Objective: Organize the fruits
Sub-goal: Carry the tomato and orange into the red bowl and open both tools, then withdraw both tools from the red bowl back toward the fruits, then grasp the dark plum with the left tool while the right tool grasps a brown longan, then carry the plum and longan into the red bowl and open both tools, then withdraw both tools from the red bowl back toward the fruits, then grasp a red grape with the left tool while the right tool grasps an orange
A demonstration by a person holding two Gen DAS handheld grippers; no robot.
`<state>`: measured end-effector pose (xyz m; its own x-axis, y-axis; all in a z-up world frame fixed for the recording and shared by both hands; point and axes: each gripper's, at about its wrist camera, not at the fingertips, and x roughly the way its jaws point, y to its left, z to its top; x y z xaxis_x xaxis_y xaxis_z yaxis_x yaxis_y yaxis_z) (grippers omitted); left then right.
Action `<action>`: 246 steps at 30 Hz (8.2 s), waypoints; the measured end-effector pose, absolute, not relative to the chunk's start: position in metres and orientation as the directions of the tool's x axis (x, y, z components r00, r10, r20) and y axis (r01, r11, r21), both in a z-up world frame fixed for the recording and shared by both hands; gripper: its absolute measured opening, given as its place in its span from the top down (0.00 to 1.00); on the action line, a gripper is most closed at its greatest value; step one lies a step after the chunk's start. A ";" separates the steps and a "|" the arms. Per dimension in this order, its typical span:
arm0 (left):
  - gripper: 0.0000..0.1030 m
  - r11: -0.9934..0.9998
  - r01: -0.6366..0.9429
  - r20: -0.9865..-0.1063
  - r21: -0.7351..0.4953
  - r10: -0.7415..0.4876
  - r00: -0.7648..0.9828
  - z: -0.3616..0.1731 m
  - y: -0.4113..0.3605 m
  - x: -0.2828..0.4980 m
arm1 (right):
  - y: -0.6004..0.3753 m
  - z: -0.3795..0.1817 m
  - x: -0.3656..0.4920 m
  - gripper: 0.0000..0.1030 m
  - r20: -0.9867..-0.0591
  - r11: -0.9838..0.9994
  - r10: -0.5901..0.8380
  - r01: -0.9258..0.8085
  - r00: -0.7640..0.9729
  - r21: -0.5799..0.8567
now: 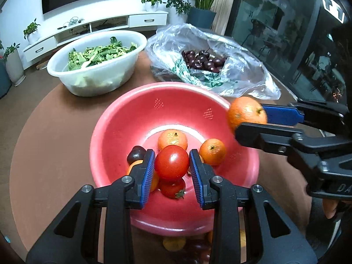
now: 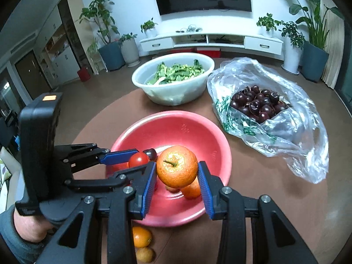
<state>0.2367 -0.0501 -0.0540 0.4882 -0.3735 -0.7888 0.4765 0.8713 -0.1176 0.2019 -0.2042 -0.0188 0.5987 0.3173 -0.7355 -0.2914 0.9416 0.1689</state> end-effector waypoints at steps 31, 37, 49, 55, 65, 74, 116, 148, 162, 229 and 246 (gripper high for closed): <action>0.45 0.847 0.528 -0.794 -0.062 -0.363 0.488 -0.071 -0.068 0.238 | -0.194 -0.064 0.246 0.53 -0.810 0.950 0.270 -0.280 0.520 0.136; 0.21 0.844 0.531 -0.758 -0.070 -0.391 0.522 -0.050 -0.061 0.220 | -0.196 -0.055 0.239 0.50 -0.798 0.951 0.275 -0.275 0.537 0.143; 0.00 0.882 0.450 -0.697 -0.141 -0.411 0.588 -0.027 0.008 0.135 | -0.222 -0.027 0.151 0.31 -0.689 0.927 0.373 -0.284 0.621 0.245; 0.00 0.886 0.443 -0.756 -0.140 -0.384 0.530 -0.063 0.027 0.078 | -0.205 -0.067 0.095 0.32 -0.731 0.910 0.383 -0.366 0.565 0.194; 0.00 0.881 0.459 -0.796 -0.120 -0.361 0.485 -0.079 0.027 0.056 | -0.179 -0.096 0.099 0.54 -0.791 0.897 0.362 -0.416 0.493 0.151; 0.00 0.885 0.454 -0.811 -0.098 -0.335 0.479 -0.080 0.021 0.075 | -0.167 -0.105 0.108 0.64 -0.810 0.888 0.342 -0.445 0.477 0.113; 0.75 0.770 0.605 -0.840 -0.201 -0.454 0.298 -0.100 -0.004 0.122 | -0.205 -0.093 0.089 0.71 -0.757 0.900 0.413 -0.356 0.506 0.253; 0.75 0.844 0.510 -0.742 -0.163 -0.446 0.500 -0.013 -0.012 0.209 | -0.216 0.003 0.164 0.71 -0.681 0.924 0.357 -0.350 0.639 0.157; 0.75 0.852 0.514 -0.795 -0.099 -0.379 0.475 -0.065 -0.048 0.258 | -0.175 -0.054 0.200 0.71 -0.796 0.921 0.287 -0.383 0.533 0.076; 0.00 0.932 0.330 -0.777 -0.150 -0.318 0.544 -0.087 0.025 0.054 | -0.175 -0.105 0.134 0.45 -0.782 0.872 0.445 -0.409 0.437 0.268; 0.01 0.929 0.348 -0.804 -0.127 -0.302 0.512 -0.088 -0.006 0.086 | -0.194 -0.089 0.123 0.60 -0.741 0.872 0.474 -0.368 0.475 0.322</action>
